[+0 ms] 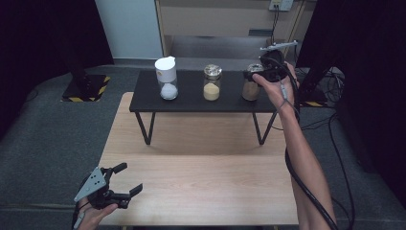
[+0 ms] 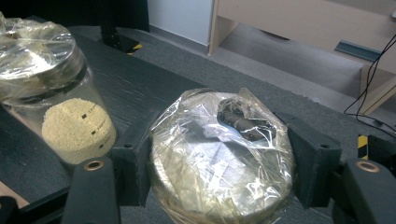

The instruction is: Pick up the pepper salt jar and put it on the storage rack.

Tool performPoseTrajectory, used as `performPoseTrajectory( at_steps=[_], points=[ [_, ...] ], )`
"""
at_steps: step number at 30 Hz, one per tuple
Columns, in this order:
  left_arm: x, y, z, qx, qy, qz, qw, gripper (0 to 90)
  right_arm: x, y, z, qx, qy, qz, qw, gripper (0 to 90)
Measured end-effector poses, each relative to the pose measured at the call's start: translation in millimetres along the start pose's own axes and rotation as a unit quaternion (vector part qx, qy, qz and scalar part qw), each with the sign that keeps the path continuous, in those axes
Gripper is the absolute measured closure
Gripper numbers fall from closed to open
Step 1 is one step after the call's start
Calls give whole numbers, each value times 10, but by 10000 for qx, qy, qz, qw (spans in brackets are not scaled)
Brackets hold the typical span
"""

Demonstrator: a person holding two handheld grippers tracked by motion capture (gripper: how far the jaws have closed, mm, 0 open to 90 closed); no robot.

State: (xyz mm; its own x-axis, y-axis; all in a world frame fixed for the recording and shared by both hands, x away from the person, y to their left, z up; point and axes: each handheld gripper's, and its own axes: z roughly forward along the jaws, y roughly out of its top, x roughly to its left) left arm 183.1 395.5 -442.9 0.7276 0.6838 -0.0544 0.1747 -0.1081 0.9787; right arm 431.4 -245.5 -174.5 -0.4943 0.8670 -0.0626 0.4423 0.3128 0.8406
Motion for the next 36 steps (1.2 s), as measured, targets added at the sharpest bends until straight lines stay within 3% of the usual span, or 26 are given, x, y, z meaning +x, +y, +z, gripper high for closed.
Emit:
performPoseTrajectory(
  at_steps=[28,32,36],
  points=[
    [-4,3,0,10,-4,15,10000,31,-47,-150,39,-175,72,116,9998,349],
    [-3,2,0,7,-7,8,10000,31,-70,-162,43,-209,155,181,9995,251],
    [-5,4,-1,8,-9,13,10000,32,-21,-158,16,-330,48,238,9992,120]
  ],
)
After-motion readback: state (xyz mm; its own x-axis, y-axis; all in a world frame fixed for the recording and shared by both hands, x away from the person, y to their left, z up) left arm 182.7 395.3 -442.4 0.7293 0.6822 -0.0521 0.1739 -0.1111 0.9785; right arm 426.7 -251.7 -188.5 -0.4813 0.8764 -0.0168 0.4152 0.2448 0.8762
